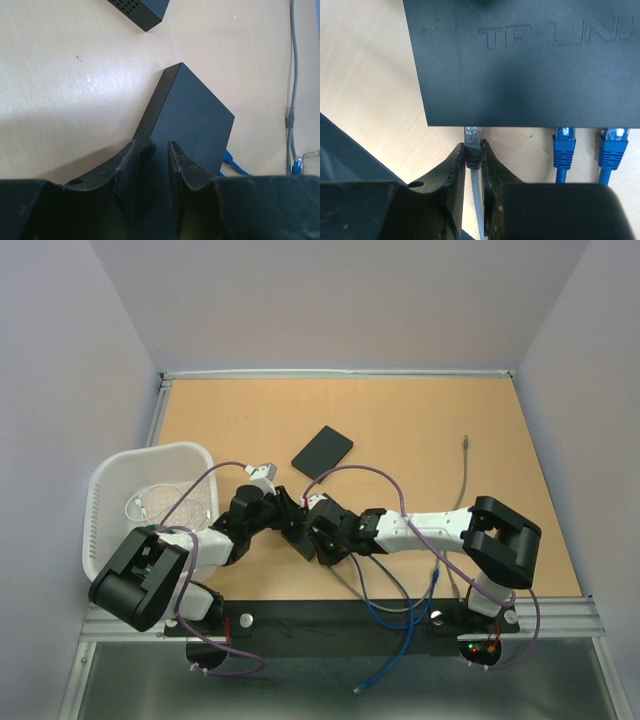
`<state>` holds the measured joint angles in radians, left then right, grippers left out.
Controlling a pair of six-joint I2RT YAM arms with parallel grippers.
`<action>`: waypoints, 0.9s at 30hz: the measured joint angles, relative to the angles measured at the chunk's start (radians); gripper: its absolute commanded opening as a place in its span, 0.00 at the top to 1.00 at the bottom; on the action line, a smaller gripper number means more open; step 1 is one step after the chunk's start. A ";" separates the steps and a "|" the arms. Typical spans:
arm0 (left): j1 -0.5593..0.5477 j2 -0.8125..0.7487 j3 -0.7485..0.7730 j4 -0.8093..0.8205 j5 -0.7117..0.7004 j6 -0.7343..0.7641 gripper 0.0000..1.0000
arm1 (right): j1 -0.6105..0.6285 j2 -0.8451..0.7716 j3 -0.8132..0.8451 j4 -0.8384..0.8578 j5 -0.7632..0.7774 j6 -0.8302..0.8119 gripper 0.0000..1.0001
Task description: Insert the plug into the switch port
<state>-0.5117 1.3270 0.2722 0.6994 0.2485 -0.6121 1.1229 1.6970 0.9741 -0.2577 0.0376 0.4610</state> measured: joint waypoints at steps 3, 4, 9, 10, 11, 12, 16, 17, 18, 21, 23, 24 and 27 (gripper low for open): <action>0.003 0.000 -0.002 0.004 -0.002 -0.005 0.64 | 0.006 0.010 0.021 -0.008 0.014 0.000 1.00; 0.003 -0.001 -0.003 0.008 -0.002 -0.009 0.64 | 0.008 0.013 0.027 -0.008 0.016 0.000 1.00; 0.003 -0.020 -0.019 0.021 -0.008 -0.023 0.64 | 0.014 0.038 0.060 -0.029 0.018 0.000 1.00; 0.003 -0.028 -0.025 0.025 -0.009 -0.026 0.64 | 0.015 0.043 0.063 -0.031 0.018 0.000 1.00; 0.003 -0.035 -0.032 0.027 -0.009 -0.031 0.64 | 0.017 0.051 0.067 -0.033 0.019 0.000 1.00; 0.003 -0.042 -0.037 0.029 -0.010 -0.035 0.65 | 0.018 0.058 0.071 -0.037 0.019 0.000 1.00; 0.004 -0.060 -0.051 0.043 -0.014 -0.052 0.65 | 0.019 0.066 0.084 -0.048 0.019 0.002 0.99; 0.004 -0.063 -0.054 0.045 -0.013 -0.056 0.65 | 0.019 0.066 0.084 -0.048 0.020 0.003 1.00; 0.004 -0.066 -0.056 0.047 -0.014 -0.060 0.66 | 0.019 0.066 0.084 -0.049 0.021 0.004 1.00; 0.004 -0.069 -0.061 0.054 -0.015 -0.070 0.66 | 0.021 0.066 0.084 -0.049 0.027 0.008 1.00; 0.004 -0.068 -0.061 0.057 -0.016 -0.079 0.66 | 0.024 0.066 0.084 -0.050 0.039 0.010 1.00; 0.004 -0.064 -0.061 0.060 -0.016 -0.083 0.66 | 0.025 0.066 0.084 -0.050 0.042 0.011 1.00; 0.005 -0.035 -0.056 0.071 -0.018 -0.094 0.66 | 0.025 0.065 0.084 -0.051 0.050 0.015 1.00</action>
<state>-0.5072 1.2919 0.2165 0.7700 0.2306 -0.7059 1.1477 1.7622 1.0576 -0.3092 0.0872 0.4759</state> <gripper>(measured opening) 0.345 0.189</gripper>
